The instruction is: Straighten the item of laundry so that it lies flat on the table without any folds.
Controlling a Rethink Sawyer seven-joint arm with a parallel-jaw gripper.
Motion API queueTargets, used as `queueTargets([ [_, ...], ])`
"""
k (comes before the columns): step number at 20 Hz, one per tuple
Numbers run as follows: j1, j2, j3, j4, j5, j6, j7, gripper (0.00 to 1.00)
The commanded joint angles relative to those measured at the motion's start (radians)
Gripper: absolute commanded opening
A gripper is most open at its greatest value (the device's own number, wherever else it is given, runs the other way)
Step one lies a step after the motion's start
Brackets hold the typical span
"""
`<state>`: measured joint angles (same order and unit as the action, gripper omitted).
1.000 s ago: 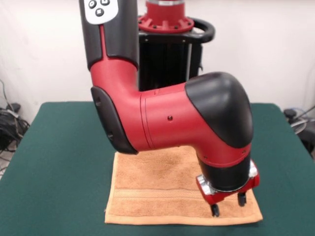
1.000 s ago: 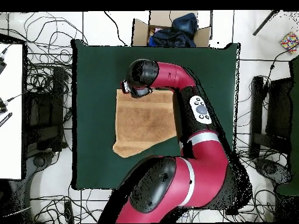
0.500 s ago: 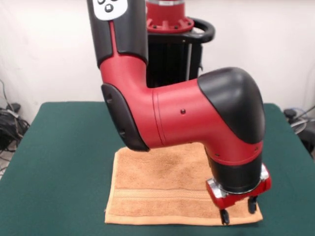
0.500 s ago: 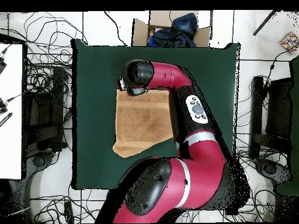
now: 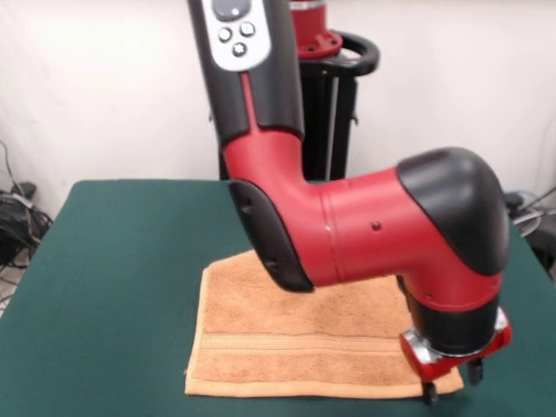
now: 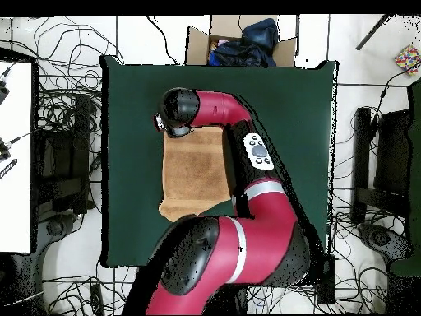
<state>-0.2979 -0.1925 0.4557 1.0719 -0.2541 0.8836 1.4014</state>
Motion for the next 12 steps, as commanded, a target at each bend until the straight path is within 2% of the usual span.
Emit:
queueTargets([
  [1, 0.054, 0.097, -0.037, -0.089, 0.011, 0.110, 0.101, 1.00],
  [5, 0.065, 0.118, -0.045, -0.125, 0.004, 0.104, 0.101, 1.00],
  [12, 0.086, 0.128, -0.081, -0.157, -0.009, 0.197, 0.118, 1.00],
])
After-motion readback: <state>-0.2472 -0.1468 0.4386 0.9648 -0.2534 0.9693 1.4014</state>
